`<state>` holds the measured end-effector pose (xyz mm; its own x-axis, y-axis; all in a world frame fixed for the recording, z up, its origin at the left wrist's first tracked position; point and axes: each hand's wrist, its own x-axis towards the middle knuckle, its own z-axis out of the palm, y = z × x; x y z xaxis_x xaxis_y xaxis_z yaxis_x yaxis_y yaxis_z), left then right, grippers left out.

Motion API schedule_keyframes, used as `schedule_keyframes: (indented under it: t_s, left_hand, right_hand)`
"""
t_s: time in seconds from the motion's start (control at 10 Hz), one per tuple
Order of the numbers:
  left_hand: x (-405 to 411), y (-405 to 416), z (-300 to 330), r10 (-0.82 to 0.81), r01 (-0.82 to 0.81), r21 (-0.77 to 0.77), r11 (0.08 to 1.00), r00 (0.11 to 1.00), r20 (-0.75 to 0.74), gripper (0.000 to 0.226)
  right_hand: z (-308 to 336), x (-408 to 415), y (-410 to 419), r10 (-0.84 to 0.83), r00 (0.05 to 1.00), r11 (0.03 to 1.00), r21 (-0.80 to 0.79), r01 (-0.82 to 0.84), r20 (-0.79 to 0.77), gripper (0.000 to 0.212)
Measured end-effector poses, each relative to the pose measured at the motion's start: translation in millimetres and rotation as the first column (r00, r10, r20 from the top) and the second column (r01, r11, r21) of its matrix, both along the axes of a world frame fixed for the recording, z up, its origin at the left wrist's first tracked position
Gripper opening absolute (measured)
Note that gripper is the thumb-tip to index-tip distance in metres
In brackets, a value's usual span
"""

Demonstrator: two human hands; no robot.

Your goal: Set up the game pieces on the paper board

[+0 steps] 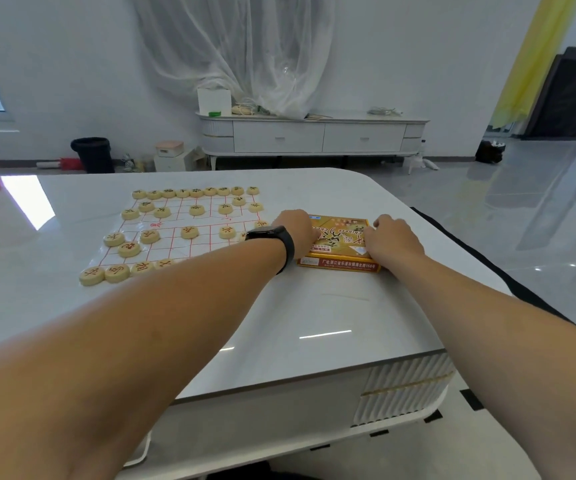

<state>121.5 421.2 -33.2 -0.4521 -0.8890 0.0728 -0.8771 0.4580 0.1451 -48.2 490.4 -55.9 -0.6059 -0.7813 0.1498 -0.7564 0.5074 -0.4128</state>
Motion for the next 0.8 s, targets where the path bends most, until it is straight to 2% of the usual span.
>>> schedule_keyframes:
  t_s: [0.1,0.2,0.3,0.4,0.5,0.6,0.7,0.8]
  left_hand:
    - [-5,1,-6,-0.096,0.094,-0.124,0.988,0.995,-0.007,0.029]
    - [-10,0,-16,-0.203,0.204,-0.072,0.976,0.979,0.013,0.035]
    - [-11,-8,-28,-0.264,0.269,-0.029,0.963,0.958,0.11,0.048]
    - [-9,-12,-34,-0.26,0.282,-0.071,0.957,0.939,0.225,0.055]
    - [-8,-11,-37,-0.275,0.296,-0.09,0.951,0.943,0.189,0.057]
    - [-4,-6,-33,-0.257,0.266,-0.047,0.963,0.955,0.151,0.062]
    - [2,-1,-17,-0.261,0.28,-0.074,0.957,0.944,0.201,0.071]
    - [23,1,22,-0.238,0.244,-0.168,0.955,0.97,0.054,0.069]
  right_hand:
    - [3,3,-2,0.11,0.984,0.99,-0.072,-0.121,-0.143,0.039]
    - [0,4,-10,0.231,0.957,0.962,-0.107,-0.252,-0.176,0.041]
    - [-9,2,-13,0.317,0.945,0.948,0.016,-0.317,-0.08,0.051]
    - [-9,1,-15,0.339,0.932,0.935,0.155,-0.32,-0.124,0.054]
    - [-4,6,-15,0.336,0.927,0.921,0.263,-0.286,-0.167,0.056]
    - [2,12,-11,0.337,0.894,0.908,0.352,-0.226,-0.295,0.054]
    - [8,13,-7,0.326,0.816,0.927,0.332,-0.176,-0.477,0.047]
    - [23,18,-3,0.21,0.805,0.978,0.11,-0.179,-0.556,0.045]
